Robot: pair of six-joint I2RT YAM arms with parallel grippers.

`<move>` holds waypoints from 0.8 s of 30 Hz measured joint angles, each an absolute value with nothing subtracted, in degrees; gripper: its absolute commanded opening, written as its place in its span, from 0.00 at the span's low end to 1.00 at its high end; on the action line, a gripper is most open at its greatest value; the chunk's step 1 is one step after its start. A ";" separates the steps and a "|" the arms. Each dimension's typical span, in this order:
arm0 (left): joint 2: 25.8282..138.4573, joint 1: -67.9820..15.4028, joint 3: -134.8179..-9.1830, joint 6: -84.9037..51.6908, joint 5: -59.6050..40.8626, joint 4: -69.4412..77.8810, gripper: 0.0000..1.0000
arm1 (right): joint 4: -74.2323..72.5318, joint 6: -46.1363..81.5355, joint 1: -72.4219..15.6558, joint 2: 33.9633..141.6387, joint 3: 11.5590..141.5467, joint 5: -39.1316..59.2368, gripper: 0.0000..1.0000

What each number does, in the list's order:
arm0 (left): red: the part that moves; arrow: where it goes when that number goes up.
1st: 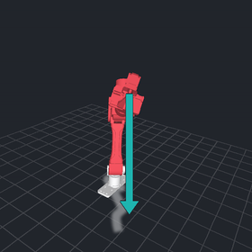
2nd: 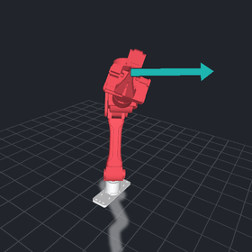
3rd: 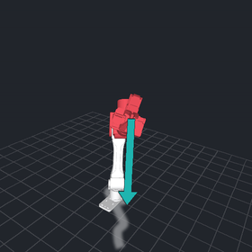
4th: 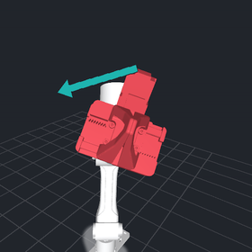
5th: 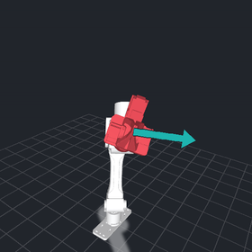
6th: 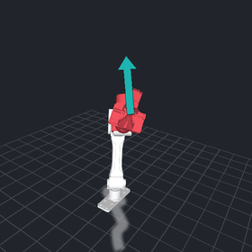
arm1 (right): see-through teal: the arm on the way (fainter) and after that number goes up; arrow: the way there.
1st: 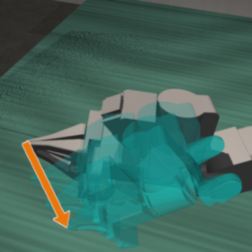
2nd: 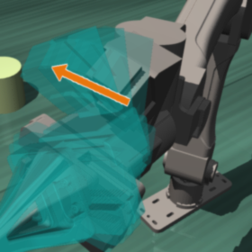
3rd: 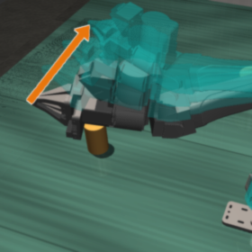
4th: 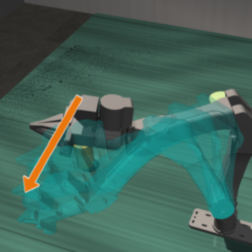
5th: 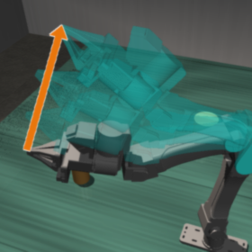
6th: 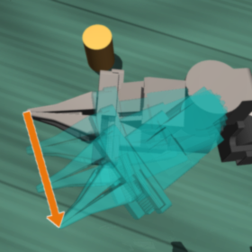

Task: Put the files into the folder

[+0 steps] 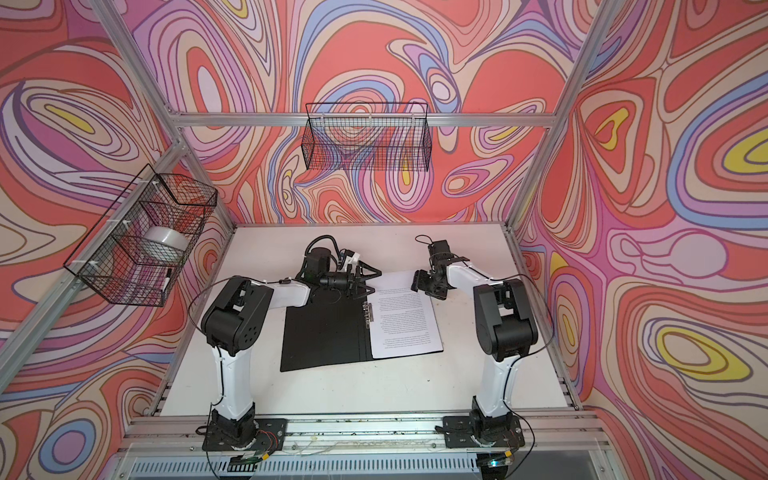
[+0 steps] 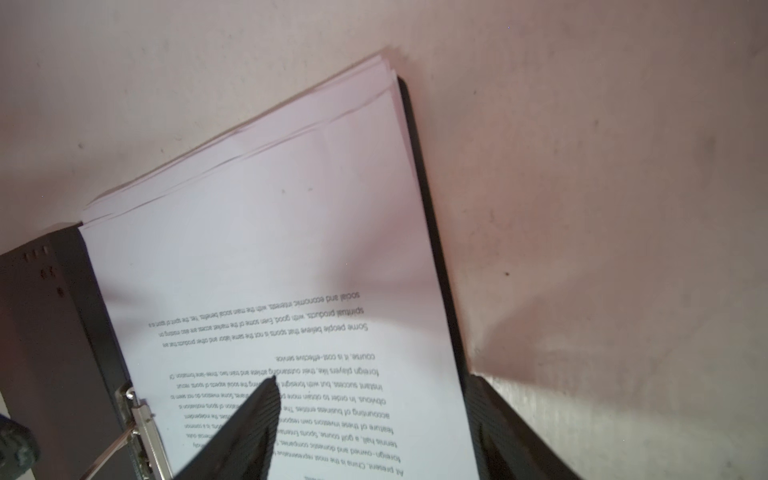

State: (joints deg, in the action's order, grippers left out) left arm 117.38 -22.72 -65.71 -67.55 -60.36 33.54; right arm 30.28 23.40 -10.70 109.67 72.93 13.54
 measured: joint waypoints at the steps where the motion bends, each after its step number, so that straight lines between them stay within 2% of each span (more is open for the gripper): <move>1: 116.79 -22.46 -65.71 -67.59 -60.34 33.47 1.00 | 30.13 23.42 -10.70 109.86 72.99 13.82 0.74; 11: 111.33 -19.18 -65.67 -66.15 -59.72 30.89 1.00 | 29.58 23.97 -10.70 110.74 73.08 13.56 0.76; 17: 104.05 -17.91 -64.79 -55.79 -54.04 14.13 1.00 | 29.80 24.95 -10.98 106.89 72.51 9.15 0.76; 21: 97.01 -17.89 -64.12 -47.51 -47.18 1.85 1.00 | 30.79 25.58 -12.05 103.11 73.30 9.19 0.69; 24: 92.07 -17.91 -61.65 -42.98 -42.33 -5.43 1.00 | 31.73 27.22 -15.46 102.56 74.70 10.87 0.52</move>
